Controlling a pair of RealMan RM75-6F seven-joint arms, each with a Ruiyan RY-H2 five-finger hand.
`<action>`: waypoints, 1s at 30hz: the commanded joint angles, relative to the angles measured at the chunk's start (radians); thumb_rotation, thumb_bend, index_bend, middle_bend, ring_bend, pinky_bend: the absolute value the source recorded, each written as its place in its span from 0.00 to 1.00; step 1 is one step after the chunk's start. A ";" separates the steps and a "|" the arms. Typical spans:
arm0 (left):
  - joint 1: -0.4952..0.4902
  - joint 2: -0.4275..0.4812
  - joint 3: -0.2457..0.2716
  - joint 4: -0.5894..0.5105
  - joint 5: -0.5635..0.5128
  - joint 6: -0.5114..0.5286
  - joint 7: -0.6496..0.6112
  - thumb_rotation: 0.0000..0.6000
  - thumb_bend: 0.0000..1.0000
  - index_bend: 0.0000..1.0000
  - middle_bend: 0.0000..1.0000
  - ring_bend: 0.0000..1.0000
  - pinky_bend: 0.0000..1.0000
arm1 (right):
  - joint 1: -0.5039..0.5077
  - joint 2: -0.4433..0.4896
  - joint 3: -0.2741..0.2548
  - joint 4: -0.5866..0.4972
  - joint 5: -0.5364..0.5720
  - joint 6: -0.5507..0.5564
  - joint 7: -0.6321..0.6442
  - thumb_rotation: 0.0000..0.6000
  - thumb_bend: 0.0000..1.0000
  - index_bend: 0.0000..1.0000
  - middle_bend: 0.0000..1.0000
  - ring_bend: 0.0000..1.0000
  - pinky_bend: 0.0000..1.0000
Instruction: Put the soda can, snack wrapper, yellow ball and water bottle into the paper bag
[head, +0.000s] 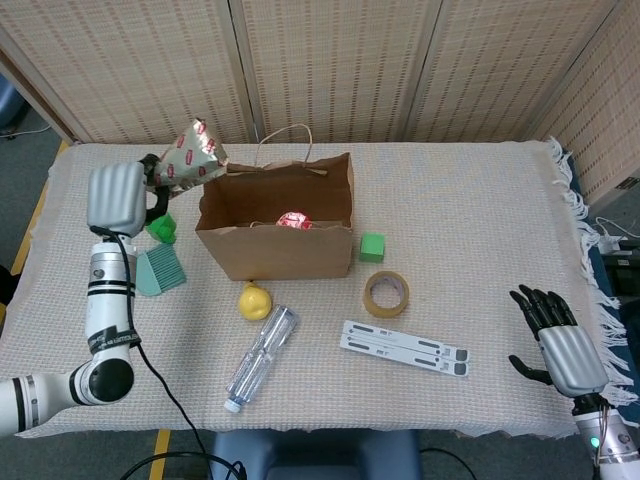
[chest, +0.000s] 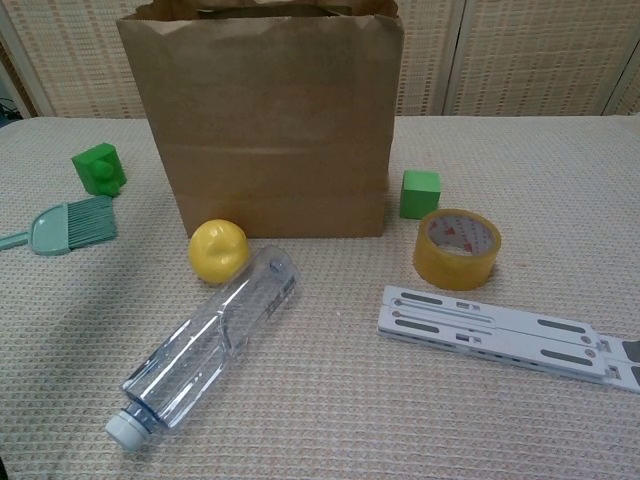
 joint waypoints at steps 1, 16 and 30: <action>-0.075 -0.080 -0.008 0.037 -0.032 0.017 0.044 1.00 0.70 0.76 0.76 0.74 0.84 | 0.000 0.003 0.000 -0.002 0.003 -0.001 0.004 1.00 0.13 0.00 0.00 0.00 0.00; -0.162 -0.156 0.058 0.055 -0.091 -0.052 0.133 1.00 0.46 0.11 0.11 0.18 0.37 | -0.003 0.016 0.000 -0.009 0.017 -0.009 0.022 1.00 0.13 0.00 0.00 0.00 0.00; -0.124 -0.095 0.058 -0.019 -0.044 -0.026 0.045 1.00 0.44 0.06 0.03 0.07 0.28 | -0.006 0.013 -0.003 -0.003 0.010 -0.004 0.014 1.00 0.13 0.00 0.00 0.00 0.00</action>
